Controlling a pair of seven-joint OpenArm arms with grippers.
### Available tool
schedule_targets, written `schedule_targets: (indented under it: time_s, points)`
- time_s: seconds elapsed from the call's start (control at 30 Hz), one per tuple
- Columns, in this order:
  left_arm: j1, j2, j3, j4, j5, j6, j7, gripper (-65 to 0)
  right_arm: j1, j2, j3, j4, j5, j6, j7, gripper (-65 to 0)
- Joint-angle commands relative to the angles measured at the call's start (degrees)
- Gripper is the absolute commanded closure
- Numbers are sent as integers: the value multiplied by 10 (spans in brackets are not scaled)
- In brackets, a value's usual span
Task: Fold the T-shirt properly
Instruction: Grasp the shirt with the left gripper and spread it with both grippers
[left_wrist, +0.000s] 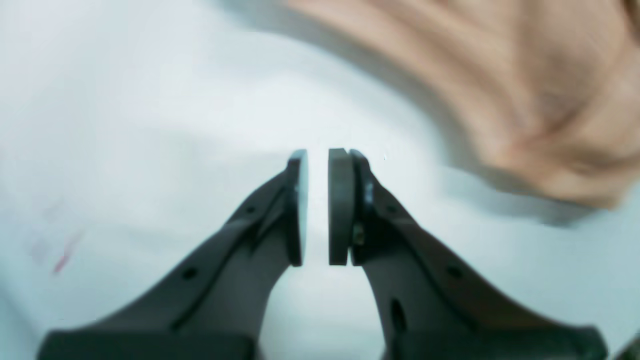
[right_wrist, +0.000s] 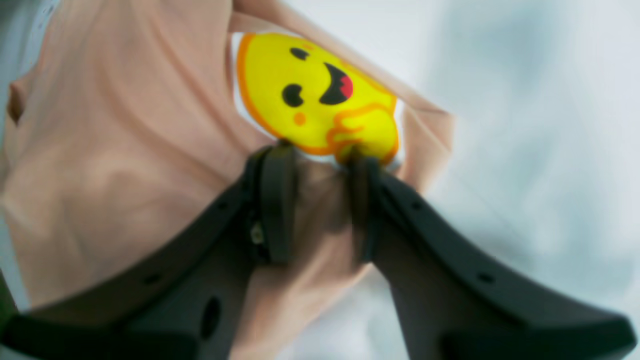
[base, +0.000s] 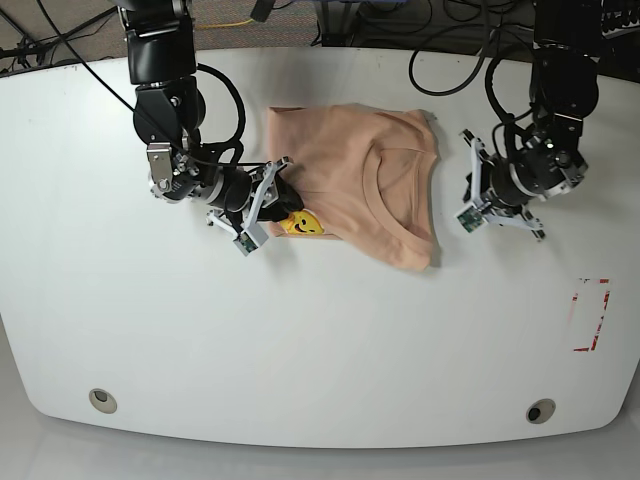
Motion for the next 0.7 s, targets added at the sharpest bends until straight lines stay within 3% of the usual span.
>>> schedule_targets:
  time_s: [0.0,0.1,0.27,0.47,0.67]
  points:
    - [-7,10,-39,25,-2,1,-4,-49,0,-3,2,59,10,4,-16,-171]
    - [-2,40,-58,57,-2,1,-4,-49,-4,-4,2,123,10,4,-43,-171]
    - [35,87,-15,79,-3,1,15,-49,1,-2,3,162,5,4,-65,-171]
    - [79,139,70,79,0,1,14,-49,34,8,2,122,4,3,-64,-170]
    - [98,171,110,76,23,1,14,-49,62,14,-2,58,4,4,-41,-171]
